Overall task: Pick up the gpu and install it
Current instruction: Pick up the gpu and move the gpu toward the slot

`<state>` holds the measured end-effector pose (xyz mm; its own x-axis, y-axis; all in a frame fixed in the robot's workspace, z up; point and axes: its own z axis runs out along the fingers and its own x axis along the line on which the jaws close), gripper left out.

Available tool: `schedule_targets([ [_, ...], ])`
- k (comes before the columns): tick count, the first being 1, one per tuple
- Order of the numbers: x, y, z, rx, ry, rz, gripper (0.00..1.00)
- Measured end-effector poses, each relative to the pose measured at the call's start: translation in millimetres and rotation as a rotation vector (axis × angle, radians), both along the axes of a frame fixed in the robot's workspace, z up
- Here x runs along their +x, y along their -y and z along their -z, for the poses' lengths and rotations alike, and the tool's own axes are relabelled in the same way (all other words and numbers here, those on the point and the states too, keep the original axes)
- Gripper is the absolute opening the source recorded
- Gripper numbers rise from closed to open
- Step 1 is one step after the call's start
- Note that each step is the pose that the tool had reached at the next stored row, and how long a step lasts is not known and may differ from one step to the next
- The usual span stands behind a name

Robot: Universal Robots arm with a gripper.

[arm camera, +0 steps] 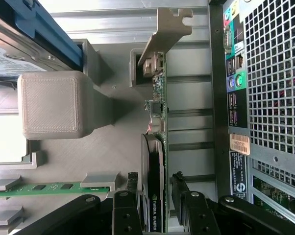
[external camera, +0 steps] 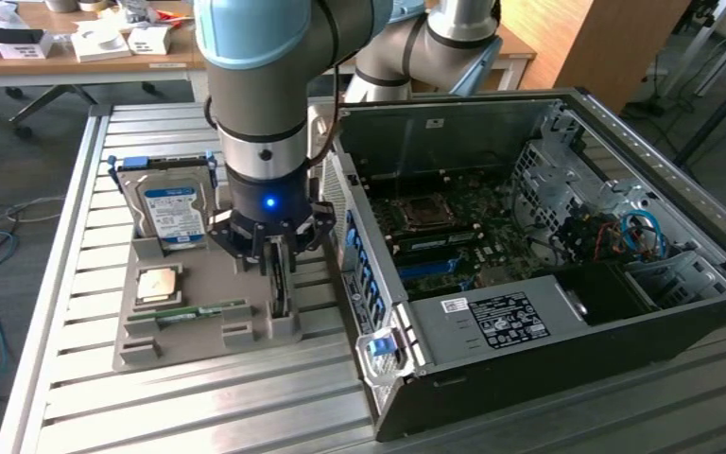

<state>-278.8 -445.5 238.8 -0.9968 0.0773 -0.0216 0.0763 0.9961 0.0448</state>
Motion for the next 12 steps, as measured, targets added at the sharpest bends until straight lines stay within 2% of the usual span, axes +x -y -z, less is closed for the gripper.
schedule_targets([
  [12, 1.4, 0.4, 5.8, 0.0001, 0.0001, 0.0, 0.42],
])
